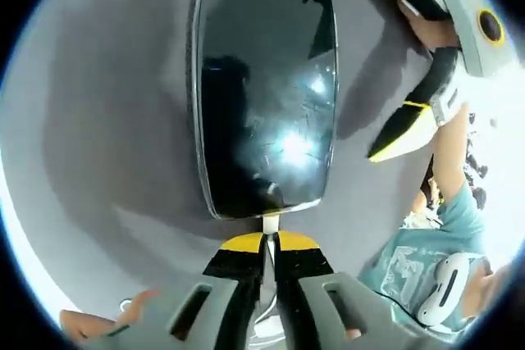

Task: Connect the charging cable to the phone, plug the charger into the socket, and turn on the power strip switch to charge the phone.

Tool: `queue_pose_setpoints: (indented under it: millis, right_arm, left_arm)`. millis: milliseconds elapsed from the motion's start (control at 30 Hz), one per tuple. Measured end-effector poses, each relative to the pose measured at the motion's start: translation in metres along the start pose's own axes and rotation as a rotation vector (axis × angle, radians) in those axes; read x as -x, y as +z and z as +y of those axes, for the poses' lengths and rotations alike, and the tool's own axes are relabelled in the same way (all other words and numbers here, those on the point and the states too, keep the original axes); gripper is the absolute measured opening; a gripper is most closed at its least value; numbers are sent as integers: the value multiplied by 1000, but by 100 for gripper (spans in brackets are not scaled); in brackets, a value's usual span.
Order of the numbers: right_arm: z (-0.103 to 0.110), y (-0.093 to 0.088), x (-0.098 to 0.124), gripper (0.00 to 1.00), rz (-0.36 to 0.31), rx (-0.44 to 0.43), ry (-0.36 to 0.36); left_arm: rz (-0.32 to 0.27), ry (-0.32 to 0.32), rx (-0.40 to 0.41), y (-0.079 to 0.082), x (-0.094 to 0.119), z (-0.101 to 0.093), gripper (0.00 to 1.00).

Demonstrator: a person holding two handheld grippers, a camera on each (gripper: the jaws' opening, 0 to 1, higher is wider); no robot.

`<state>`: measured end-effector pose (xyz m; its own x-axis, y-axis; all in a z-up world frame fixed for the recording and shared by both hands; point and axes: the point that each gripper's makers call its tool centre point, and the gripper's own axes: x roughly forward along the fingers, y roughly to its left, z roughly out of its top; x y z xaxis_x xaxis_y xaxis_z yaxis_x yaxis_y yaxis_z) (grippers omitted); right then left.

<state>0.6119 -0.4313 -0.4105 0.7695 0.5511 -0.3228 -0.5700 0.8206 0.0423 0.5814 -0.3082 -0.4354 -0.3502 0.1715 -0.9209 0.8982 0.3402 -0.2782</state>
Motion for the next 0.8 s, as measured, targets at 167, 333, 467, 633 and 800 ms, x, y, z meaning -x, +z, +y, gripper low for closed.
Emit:
queue_pose_setpoints:
  millis: [167,333,467,633,800]
  right_arm:
    - [0,4,-15,93,3,39,15]
    - [2,4,-20,93,13,49,12]
    - [2,4,-20,93,4,45,6]
    - [2,5,-18,93,-8,22,12]
    - [0,10,-20,93,-35,-34,-21]
  left_arm:
    - [-11,5,-20,1,1,-1,1]
    - [6,39,-30,3,2,2,0]
    - [-45,49,-39,2,3,2,0]
    - [-90,40,-56,2,4,3,0]
    - [-87,71,-61,3,4,3,0]
